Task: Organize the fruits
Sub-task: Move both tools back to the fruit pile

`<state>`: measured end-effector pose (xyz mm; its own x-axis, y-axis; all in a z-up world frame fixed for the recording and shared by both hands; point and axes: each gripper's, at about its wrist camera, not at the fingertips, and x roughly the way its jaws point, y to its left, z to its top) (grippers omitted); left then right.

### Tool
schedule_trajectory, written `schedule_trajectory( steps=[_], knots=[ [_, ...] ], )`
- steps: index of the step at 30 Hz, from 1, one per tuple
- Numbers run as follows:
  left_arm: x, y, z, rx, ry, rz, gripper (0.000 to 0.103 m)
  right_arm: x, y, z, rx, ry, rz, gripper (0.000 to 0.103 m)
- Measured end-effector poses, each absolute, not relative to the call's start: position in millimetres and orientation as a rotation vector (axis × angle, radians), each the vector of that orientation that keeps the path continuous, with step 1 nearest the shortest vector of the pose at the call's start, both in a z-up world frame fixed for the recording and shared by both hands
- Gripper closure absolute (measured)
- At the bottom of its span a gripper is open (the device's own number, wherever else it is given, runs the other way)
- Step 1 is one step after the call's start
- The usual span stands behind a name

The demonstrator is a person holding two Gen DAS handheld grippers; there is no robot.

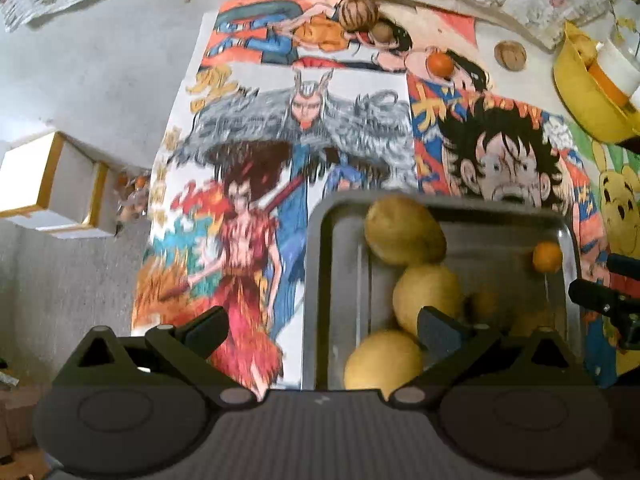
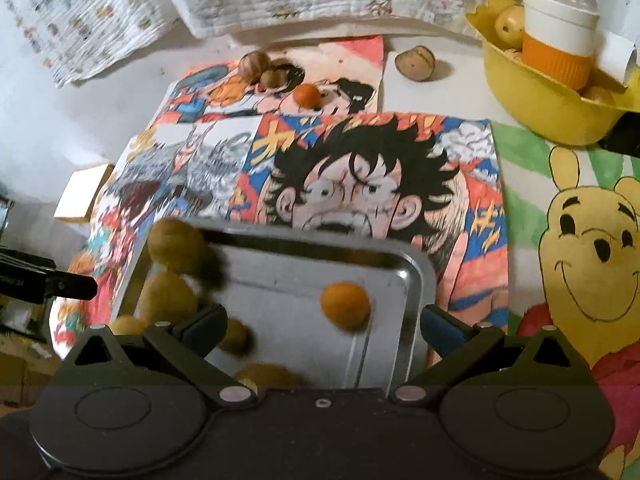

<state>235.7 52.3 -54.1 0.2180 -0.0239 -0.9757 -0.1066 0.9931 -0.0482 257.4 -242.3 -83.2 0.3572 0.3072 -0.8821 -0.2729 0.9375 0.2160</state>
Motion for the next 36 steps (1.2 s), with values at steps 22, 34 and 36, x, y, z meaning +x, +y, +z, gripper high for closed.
schedule_trajectory(
  steps=[22,34,36],
  knots=[
    [339.7,47.1,-66.7,-0.157,1.181,-0.151,0.001,320.5,-224.5,-83.2,0.111,1.013,0.228,0.001],
    [389.0,16.3,-80.1,-0.055,1.052,-0.326,0.001,421.3,-228.4,-62.7,0.244,0.924,0.091,0.001],
    [397.7,6.9,-81.6,-0.010,1.015,-0.350,0.001,435.2,-226.3,-64.3,0.228,0.912,0.083,0.001]
  ],
)
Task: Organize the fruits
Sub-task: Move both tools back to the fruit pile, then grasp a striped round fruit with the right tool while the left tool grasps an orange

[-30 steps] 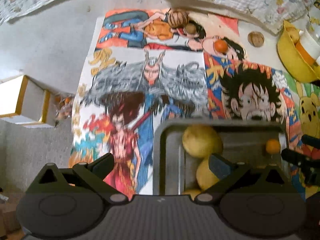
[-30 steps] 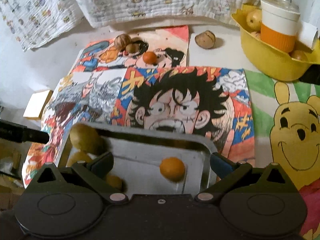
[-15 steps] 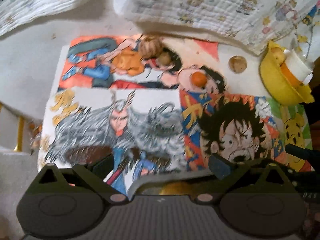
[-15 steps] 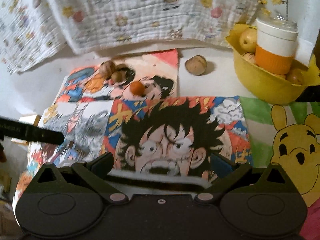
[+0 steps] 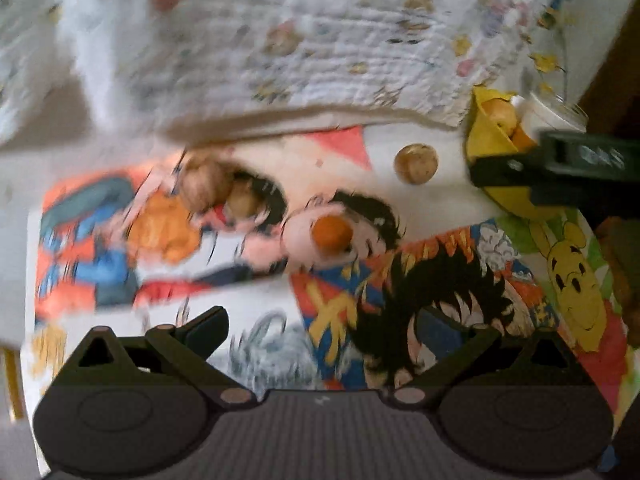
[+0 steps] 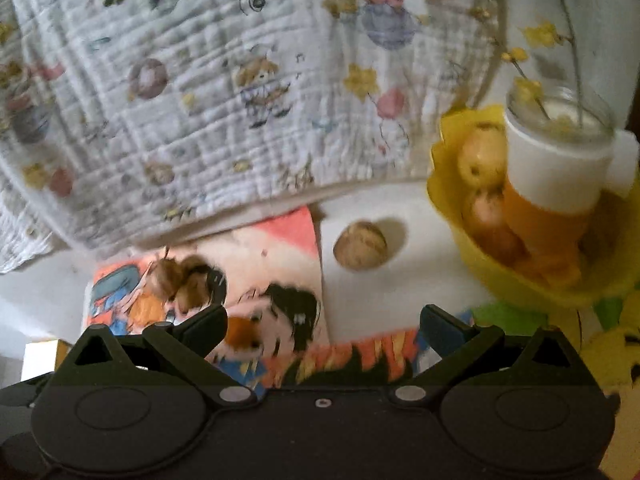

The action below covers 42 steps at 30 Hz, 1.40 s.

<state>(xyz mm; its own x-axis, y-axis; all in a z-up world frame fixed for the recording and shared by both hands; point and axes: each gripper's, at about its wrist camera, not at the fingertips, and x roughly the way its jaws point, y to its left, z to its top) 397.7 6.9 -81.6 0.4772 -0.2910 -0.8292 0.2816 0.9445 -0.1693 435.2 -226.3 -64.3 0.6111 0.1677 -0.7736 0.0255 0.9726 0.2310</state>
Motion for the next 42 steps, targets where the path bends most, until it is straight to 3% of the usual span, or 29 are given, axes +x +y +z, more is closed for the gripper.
schedule_trajectory(
  steps=[10,25,33,40,42],
  knots=[
    [430.7,-24.3,-100.5,0.081,0.930,-0.406,0.009,485.9,-219.4,-83.7,0.278,0.938,0.014,0.013],
    [450.9,-24.8,-124.9,0.133,0.907,-0.439,0.039,509.8,-200.0,-108.2,0.227,0.897,-0.128,0.035],
    [458.9,-31.5,-132.8,0.136,0.933,-0.458,0.052,527.5,-203.2,-123.7,0.238,0.906,-0.160,0.039],
    [467.3,-40.1,-138.9,0.139,0.949,-0.452,0.056,538.8,-206.4,-128.1,0.202,0.897,-0.165,0.041],
    [469.3,-41.7,-139.4,0.136,0.950,-0.436,0.064,540.4,-208.9,-128.4,0.197,0.905,-0.168,0.041]
  ],
)
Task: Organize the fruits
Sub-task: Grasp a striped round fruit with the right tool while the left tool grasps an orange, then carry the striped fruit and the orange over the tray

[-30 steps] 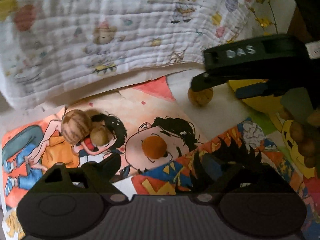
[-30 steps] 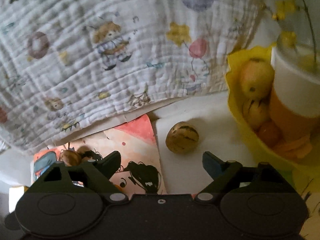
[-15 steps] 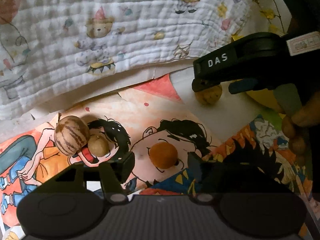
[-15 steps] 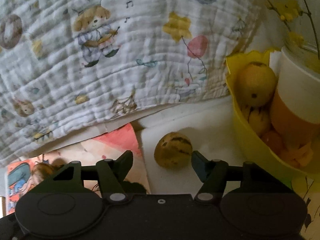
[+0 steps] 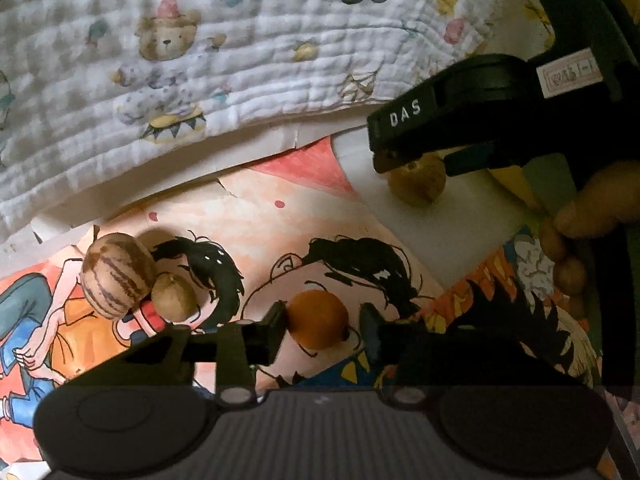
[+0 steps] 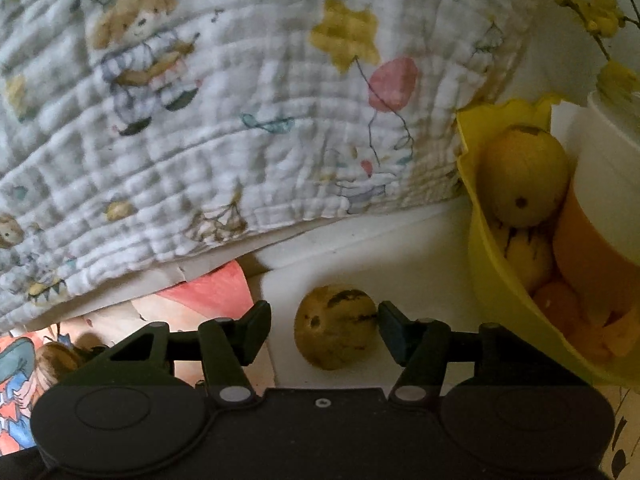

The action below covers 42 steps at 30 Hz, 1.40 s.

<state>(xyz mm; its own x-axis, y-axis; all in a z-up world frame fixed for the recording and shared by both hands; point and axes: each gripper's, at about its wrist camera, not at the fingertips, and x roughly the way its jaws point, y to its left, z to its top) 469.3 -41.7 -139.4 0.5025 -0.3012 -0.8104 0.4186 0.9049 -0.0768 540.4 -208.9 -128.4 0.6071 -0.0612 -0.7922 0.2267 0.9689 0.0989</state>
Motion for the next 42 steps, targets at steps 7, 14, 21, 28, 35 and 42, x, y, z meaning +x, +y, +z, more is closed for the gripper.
schedule_trajectory(
  steps=[7,14,21,28,35,42],
  knots=[
    [471.9,-45.2,-140.0,0.130,0.959,-0.403,0.067,548.6,-208.5,-141.3,0.153,0.923,-0.156,0.048],
    [474.8,-48.3,-138.2,0.086,0.979,-0.356,0.068,542.7,-208.2,-153.0,0.115,0.907,-0.123,0.054],
    [471.0,-43.3,-135.5,0.038,1.013,-0.337,0.068,514.1,-207.6,-147.4,0.117,0.908,-0.073,0.055],
    [451.8,-36.1,-129.6,0.015,1.022,-0.303,0.068,477.5,-208.4,-146.3,0.141,0.904,-0.048,0.055],
    [429.4,-34.9,-110.5,-0.017,0.999,-0.288,0.068,442.5,-215.9,-121.5,0.133,0.879,0.007,0.055],
    [396.9,-34.8,-90.6,-0.035,0.975,-0.278,0.068,389.0,-225.3,-101.0,0.106,0.861,0.071,0.055]
  ],
)
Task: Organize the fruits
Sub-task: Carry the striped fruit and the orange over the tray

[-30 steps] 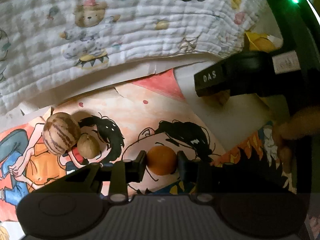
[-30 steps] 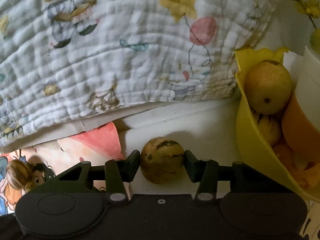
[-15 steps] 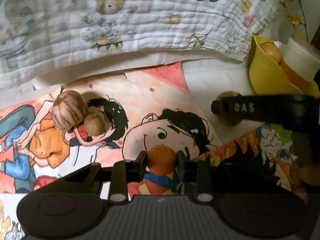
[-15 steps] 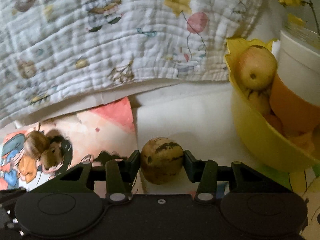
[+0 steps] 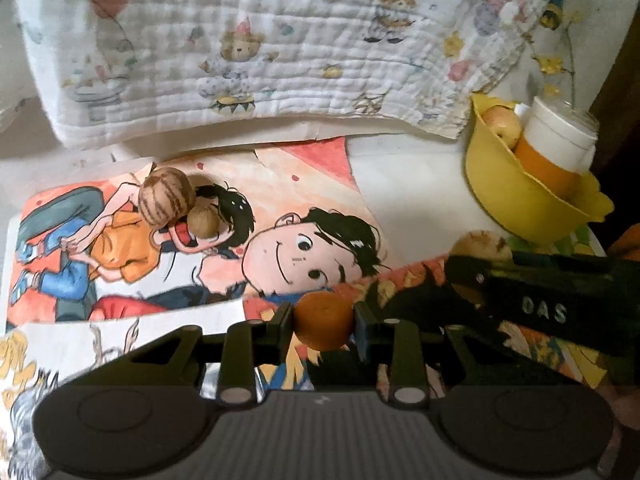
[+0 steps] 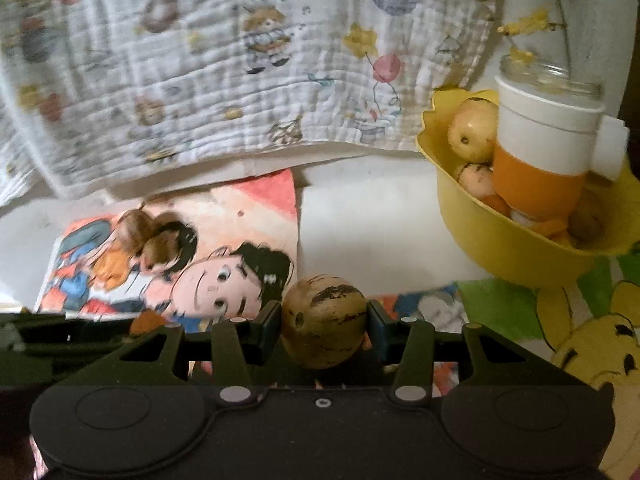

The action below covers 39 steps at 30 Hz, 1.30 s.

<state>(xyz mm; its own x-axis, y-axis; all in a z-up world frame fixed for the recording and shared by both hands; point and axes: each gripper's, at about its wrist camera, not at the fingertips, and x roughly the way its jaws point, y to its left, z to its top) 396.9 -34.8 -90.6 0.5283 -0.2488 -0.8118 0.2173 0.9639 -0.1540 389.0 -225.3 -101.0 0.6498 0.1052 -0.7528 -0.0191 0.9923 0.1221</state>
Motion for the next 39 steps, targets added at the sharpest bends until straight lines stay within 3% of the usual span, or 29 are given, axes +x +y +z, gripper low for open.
schedule_trajectory(
  steps=[22,39],
  knots=[
    [286.6,-53.4,-85.0,-0.026,1.017,-0.271,0.068,243.8,-225.1,-81.3,-0.081,0.845,0.286,0.055],
    [258.9,-69.1,-107.5,0.012,1.096,-0.317,0.068,204.8,-227.6,-99.7,-0.104,0.982,0.344,0.055]
  ],
)
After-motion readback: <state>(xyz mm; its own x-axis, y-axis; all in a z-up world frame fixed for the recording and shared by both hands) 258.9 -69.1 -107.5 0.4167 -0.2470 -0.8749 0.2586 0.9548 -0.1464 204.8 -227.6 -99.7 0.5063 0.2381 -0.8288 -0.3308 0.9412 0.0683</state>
